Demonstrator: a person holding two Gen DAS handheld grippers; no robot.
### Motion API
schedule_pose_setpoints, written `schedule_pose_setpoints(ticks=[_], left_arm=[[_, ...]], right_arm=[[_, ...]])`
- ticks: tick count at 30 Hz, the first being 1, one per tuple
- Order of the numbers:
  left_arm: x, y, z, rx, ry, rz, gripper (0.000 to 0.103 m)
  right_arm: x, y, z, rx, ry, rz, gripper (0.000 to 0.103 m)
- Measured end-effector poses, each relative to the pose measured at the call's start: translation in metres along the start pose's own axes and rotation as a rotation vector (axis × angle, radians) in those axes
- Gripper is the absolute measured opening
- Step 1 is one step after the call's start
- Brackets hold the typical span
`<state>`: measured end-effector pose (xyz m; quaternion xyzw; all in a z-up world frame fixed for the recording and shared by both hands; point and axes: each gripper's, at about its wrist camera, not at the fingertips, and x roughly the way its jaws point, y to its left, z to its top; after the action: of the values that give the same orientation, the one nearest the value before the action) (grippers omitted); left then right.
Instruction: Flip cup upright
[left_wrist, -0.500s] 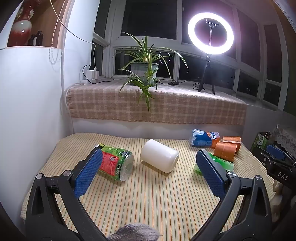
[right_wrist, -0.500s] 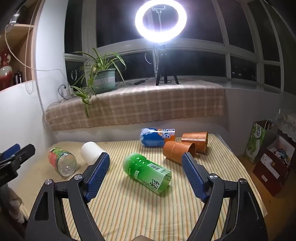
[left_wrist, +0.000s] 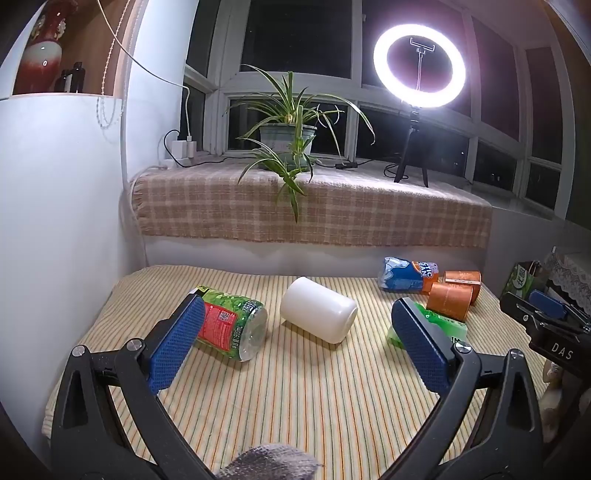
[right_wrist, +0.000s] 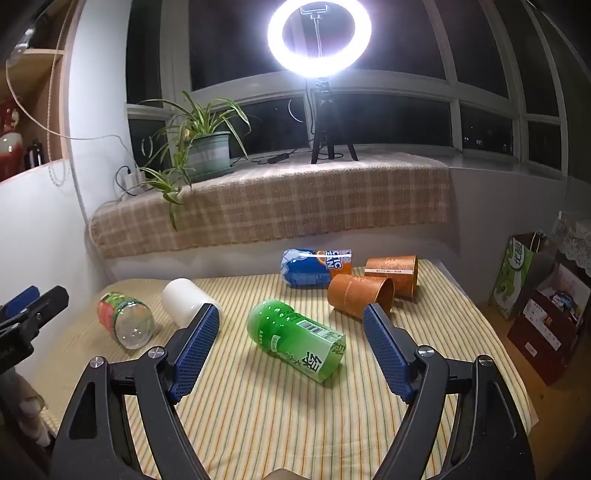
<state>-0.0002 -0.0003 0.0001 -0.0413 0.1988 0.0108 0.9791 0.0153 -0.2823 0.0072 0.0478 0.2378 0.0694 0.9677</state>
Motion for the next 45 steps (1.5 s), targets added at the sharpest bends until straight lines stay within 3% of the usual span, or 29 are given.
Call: schedule_pose_setpoints(ticks=[45], left_arm=[[-0.0005, 0.0003, 0.0003, 0.001, 0.009, -0.001, 0.102]], right_arm=[[0.0026, -0.0054, -0.0066, 0.015, 0.02, -0.003, 0.08]])
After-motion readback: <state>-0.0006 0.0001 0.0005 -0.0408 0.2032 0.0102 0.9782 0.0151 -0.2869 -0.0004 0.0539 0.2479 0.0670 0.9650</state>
